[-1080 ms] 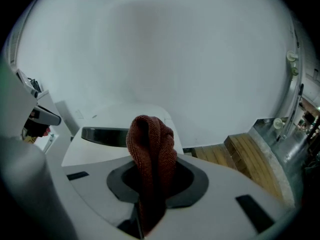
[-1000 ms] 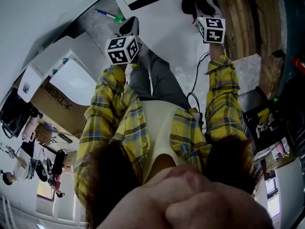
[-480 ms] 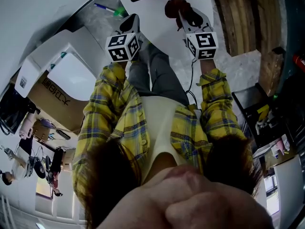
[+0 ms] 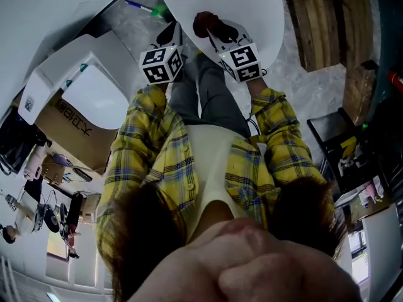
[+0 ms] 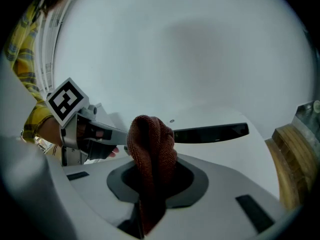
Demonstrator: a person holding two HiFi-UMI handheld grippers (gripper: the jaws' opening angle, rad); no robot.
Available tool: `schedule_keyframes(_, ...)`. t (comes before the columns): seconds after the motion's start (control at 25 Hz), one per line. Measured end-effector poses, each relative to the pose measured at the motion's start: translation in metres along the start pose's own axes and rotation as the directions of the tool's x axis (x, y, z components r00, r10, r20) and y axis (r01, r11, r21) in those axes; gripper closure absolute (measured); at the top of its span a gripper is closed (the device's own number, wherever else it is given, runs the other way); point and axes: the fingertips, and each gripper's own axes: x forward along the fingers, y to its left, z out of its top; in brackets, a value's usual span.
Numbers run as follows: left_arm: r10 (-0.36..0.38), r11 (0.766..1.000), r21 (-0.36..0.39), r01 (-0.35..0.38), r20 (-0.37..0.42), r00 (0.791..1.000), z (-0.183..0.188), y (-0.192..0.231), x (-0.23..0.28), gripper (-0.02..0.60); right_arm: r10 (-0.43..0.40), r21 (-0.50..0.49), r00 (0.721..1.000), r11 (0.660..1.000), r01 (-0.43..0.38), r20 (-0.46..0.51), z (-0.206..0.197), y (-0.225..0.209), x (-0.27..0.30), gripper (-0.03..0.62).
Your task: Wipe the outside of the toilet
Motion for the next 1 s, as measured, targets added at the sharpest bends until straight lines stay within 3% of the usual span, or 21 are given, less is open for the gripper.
schedule_keyframes(0.2, 0.010, 1.000, -0.002, -0.010, -0.017, 1.000, -0.011, 0.000, -0.002, 0.568, 0.057, -0.048, 0.997, 0.997, -0.060, -0.049, -0.019, 0.021, 0.027, 0.508)
schedule_keyframes(0.32, 0.012, 1.000, -0.010, -0.012, -0.020, 1.000, -0.013, 0.001, -0.001, 0.569, 0.048, -0.059, 0.994, 0.997, -0.053, -0.096, -0.036, 0.015, 0.036, 0.508)
schedule_keyframes(1.0, -0.029, 0.999, 0.034, 0.031, -0.059, 0.998, -0.012, -0.019, 0.019, 0.569, -0.199, -0.076, 0.964, 0.979, 0.189, -0.174, -0.064, -0.118, 0.007, 0.508)
